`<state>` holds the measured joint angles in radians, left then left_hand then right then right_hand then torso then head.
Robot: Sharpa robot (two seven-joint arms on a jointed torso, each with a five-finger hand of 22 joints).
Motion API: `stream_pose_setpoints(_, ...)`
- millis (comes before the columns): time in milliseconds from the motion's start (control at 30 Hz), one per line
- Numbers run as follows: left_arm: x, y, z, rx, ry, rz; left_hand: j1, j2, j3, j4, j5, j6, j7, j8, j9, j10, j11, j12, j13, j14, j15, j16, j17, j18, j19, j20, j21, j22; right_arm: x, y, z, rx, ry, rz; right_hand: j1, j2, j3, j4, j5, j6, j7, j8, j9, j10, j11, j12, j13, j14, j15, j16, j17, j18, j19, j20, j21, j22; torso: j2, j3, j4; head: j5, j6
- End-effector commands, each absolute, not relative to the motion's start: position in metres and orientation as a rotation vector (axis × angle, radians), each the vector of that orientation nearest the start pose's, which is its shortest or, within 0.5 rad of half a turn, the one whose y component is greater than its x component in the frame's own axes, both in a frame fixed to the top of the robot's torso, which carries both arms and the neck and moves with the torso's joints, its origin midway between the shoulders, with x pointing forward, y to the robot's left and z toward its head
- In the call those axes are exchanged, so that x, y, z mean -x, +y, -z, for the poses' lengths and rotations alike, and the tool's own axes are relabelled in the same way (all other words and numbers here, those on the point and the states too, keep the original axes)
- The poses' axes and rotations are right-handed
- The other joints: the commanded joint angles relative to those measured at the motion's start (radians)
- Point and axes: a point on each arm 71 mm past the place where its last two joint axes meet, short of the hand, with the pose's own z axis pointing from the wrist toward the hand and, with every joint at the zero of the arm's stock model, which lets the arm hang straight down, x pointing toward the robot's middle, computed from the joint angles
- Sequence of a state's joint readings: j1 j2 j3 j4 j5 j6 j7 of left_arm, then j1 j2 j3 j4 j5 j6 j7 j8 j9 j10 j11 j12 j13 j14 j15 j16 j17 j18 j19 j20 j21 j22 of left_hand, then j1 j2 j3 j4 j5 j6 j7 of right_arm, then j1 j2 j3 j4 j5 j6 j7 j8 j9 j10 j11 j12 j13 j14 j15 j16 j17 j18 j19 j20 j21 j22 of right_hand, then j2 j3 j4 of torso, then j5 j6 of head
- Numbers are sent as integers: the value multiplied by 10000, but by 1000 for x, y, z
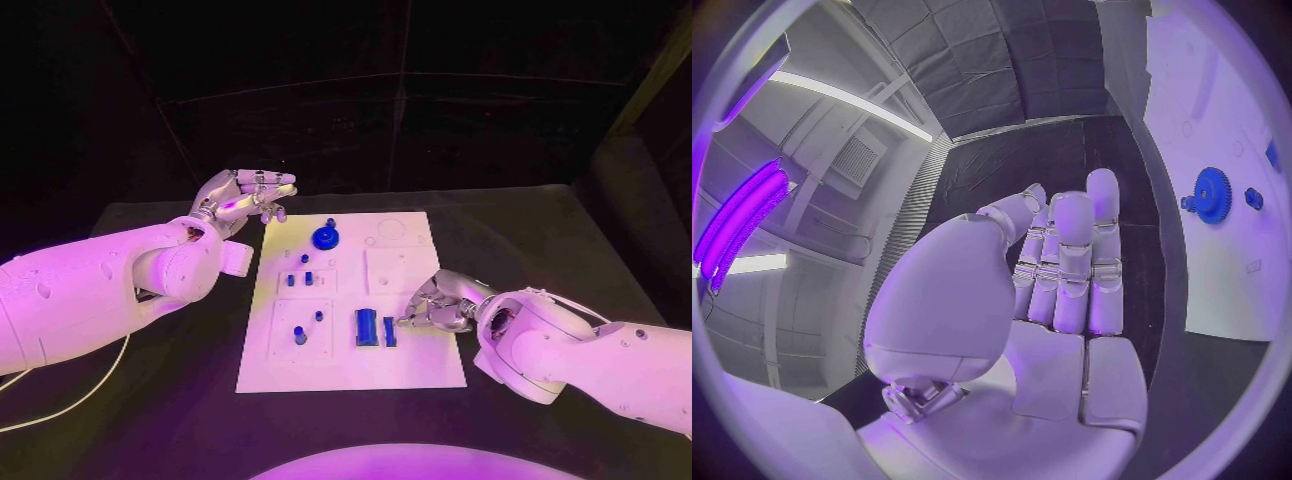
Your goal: Assemble the parts on the task board
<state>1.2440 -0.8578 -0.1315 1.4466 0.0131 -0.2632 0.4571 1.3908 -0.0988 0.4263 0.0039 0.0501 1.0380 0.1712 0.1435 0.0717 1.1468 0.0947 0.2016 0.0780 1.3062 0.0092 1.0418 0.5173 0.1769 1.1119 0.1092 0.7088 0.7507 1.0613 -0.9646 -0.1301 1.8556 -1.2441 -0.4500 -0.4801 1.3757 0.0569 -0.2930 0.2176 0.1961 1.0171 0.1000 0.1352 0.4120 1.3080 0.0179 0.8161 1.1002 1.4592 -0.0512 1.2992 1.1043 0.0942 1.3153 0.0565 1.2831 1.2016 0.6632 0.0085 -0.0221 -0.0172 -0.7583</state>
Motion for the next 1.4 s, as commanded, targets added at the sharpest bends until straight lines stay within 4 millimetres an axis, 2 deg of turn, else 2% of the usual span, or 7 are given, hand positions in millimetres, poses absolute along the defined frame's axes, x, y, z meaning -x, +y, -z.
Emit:
stream_pose_setpoints(33,-500,241,188,10822,13763,15297,-101,22,-67,22,24,0,-2,23,-10,-49,11,72,-16,-85,15,-68,-151,57,39,48,-67,-22,-392,-195,243,-4702,18758,-8432,169,-102,-9,-129,52,-222,134,-137,-108,-718,93,-1800,-1258,-337,73,-1137,-1414,281,-759,97,-1103,-1193,-107,-37,43,-49,67)
stream_pose_setpoints(167,-500,246,192,11297,13436,15383,-695,-221,-533,353,107,-50,42,10,-17,-109,81,101,-20,-984,158,-881,-910,7,-452,152,-499,-234,-418,-210,241,-7029,17981,-9541,1073,215,130,-452,334,-362,288,-283,-277,-1492,219,-3863,-2998,-1602,254,-4831,-5317,889,-2684,229,-4389,-4508,-271,-73,-14,-74,242)
stream_pose_setpoints(567,-517,245,215,12164,12480,15152,-232,226,-1324,620,13,-264,175,-324,-61,-586,478,-663,-152,-2907,929,-6329,-3177,25,-2683,1045,-4211,-2938,-499,-223,245,-9290,15416,-12957,2357,587,67,-826,845,-664,880,-742,-1578,-2478,1317,-7522,-8291,-4736,1777,-11189,-8802,634,-4794,1555,-9608,-8070,-836,-114,1,-135,1066)
stream_pose_setpoints(1033,-538,239,233,12339,12142,13801,-368,346,-1989,746,30,-624,-56,-807,-76,-1379,1005,-1412,-164,-3619,1621,-8925,-4229,57,-4161,1780,-6103,-4635,-534,-201,242,-8698,14371,-13651,1411,758,375,-1892,422,-525,1051,-718,-3156,-2435,1418,-7532,-10381,-3344,1751,-12236,-10362,922,-3328,1782,-11401,-9915,-853,-59,25,-108,1527)
stream_pose_setpoints(1067,-537,237,234,12314,12547,14095,-4418,988,-2623,-39,-501,-3528,-526,-1435,-717,-4354,429,-2016,-780,-6419,1100,-9343,-5173,-532,-6200,934,-6379,-5483,-530,-203,249,-8813,14943,-12852,-3052,349,1123,-2176,-268,-3468,435,-1352,-3392,-5701,983,-8161,-11002,-6927,1430,-12992,-11043,257,-6449,1132,-11804,-10500,-885,-65,-2,-83,1460)
stream_pose_setpoints(1300,-527,230,236,12327,12575,13825,-6613,988,-3013,-39,-501,-5127,-815,-1435,-717,-6035,105,-2016,-780,-7976,831,-9612,-5173,-691,-7366,457,-7088,-5958,-520,-201,247,-9320,14450,-12883,-5514,155,1534,-2176,-662,-4939,121,-1352,-4120,-7309,695,-8161,-11002,-8511,512,-12992,-11043,130,-7840,718,-12051,-10867,-1141,-82,185,131,1563)
stream_pose_setpoints(1400,-517,223,236,12322,12580,13547,-7543,988,-3172,-39,-501,-5796,-930,-1435,-717,-6726,-31,-2016,-780,-8624,712,-9711,-5173,-799,-7844,264,-7088,-6156,-510,-199,244,-9859,13951,-12868,-6513,-569,1707,-2176,-820,-5572,-16,-1352,-4120,-8009,588,-8161,-11002,-9248,512,-12992,-11043,77,-8485,563,-12831,-11008,-1190,-85,221,172,1583)
